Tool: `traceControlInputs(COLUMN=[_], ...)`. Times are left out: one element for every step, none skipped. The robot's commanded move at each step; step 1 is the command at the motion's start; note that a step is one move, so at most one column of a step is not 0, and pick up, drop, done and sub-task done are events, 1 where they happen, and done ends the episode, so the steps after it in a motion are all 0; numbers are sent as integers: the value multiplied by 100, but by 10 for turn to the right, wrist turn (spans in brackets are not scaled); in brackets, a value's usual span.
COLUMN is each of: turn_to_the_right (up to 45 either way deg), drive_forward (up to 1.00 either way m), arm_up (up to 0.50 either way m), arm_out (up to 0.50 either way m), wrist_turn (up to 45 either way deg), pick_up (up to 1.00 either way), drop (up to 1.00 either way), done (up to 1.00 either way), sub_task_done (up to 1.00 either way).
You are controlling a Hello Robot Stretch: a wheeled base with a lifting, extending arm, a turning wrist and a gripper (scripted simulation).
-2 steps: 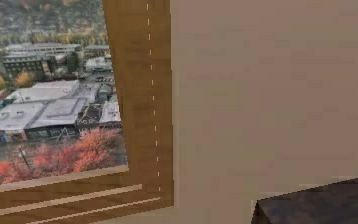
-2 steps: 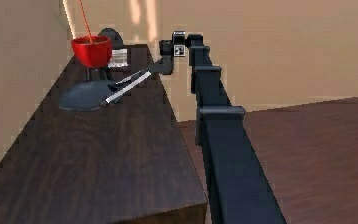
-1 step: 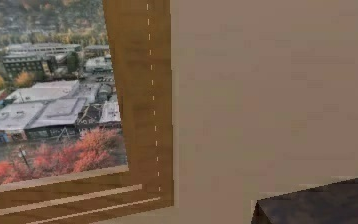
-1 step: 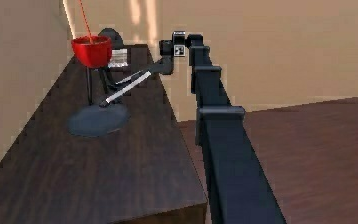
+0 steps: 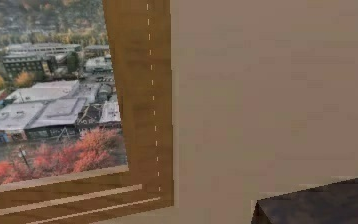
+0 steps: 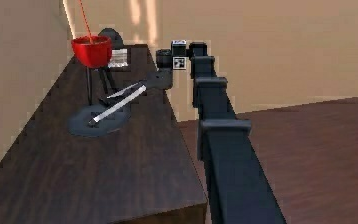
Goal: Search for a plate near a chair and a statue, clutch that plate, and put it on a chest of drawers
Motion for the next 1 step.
traceControlInputs(turn_to_the_right=[0], drive_forward=[0], arm_up=[0], arm_out=[0], wrist_turn=[0], pick_up=[0], drop=[0], done=[100], sub_task_done=[0])
